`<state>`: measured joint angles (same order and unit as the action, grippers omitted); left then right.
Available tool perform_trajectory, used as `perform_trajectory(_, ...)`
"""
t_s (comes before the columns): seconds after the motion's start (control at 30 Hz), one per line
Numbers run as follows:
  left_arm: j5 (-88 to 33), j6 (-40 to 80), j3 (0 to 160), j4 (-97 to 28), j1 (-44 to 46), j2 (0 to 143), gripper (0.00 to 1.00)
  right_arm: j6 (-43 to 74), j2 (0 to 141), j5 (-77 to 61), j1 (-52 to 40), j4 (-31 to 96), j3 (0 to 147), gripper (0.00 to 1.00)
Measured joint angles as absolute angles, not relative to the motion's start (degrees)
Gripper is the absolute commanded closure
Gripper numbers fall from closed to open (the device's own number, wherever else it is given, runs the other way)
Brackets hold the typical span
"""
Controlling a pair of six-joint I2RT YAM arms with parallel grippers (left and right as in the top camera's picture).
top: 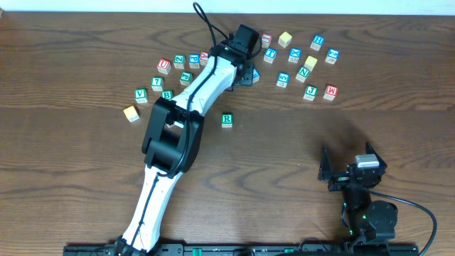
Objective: Spell out ROBOT
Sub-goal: 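Move the left gripper to the yellow O block and lower onto it, then grasp the yellow O block with the left gripper and lift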
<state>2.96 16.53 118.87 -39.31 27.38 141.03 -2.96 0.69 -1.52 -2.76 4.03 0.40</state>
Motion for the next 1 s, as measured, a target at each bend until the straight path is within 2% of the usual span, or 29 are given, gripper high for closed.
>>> perform_trajectory(0.1, 2.98, 16.45, 118.85, -39.00, 27.38, 141.10, 0.45, -2.96, 0.69, -1.52, -2.76, 4.03, 0.40, 0.01)
perform_trajectory(0.3, 2.98, 16.45, 118.85, -38.39, 27.38, 141.10, 0.50, -2.96, 0.69, -1.50, -2.76, 4.05, 0.40, 0.01)
perform_trajectory(1.0, 2.98, 16.45, 118.48, -36.80, 27.38, 141.10, 0.55, -2.96, 0.69, -1.52, -2.76, 4.03, 0.40, 0.01)
